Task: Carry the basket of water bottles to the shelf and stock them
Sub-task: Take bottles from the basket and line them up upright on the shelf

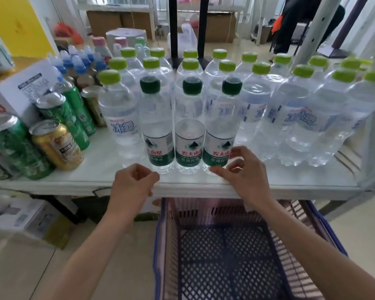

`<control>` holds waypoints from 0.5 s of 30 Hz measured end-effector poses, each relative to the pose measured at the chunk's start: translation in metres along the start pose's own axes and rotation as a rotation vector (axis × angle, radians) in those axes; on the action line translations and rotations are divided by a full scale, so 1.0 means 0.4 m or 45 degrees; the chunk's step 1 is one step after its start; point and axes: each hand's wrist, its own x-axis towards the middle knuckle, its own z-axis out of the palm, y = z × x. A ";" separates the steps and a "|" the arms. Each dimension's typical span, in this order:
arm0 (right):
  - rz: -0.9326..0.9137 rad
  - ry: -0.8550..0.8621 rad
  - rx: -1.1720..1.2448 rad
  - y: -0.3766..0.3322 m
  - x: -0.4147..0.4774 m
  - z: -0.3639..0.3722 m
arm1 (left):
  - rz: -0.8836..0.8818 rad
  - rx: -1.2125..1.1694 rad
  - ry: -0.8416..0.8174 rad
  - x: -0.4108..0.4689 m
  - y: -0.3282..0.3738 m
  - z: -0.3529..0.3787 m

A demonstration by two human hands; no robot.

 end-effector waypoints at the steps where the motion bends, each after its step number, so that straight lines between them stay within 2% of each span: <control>1: -0.014 0.002 -0.003 -0.002 0.002 0.001 | 0.021 0.246 -0.179 -0.007 -0.007 0.007; 4: -0.022 0.001 -0.027 0.000 0.000 0.002 | -0.047 1.104 -0.847 -0.054 -0.057 0.048; 6: -0.019 0.000 -0.038 0.002 -0.002 0.001 | -0.188 1.425 -1.053 -0.095 -0.089 0.074; 9: 0.003 -0.008 -0.047 0.002 -0.005 0.002 | -0.103 1.693 -1.051 -0.122 -0.140 0.101; 15: 0.021 -0.071 -0.077 0.003 -0.013 -0.012 | 0.028 1.631 -0.860 -0.117 -0.184 0.097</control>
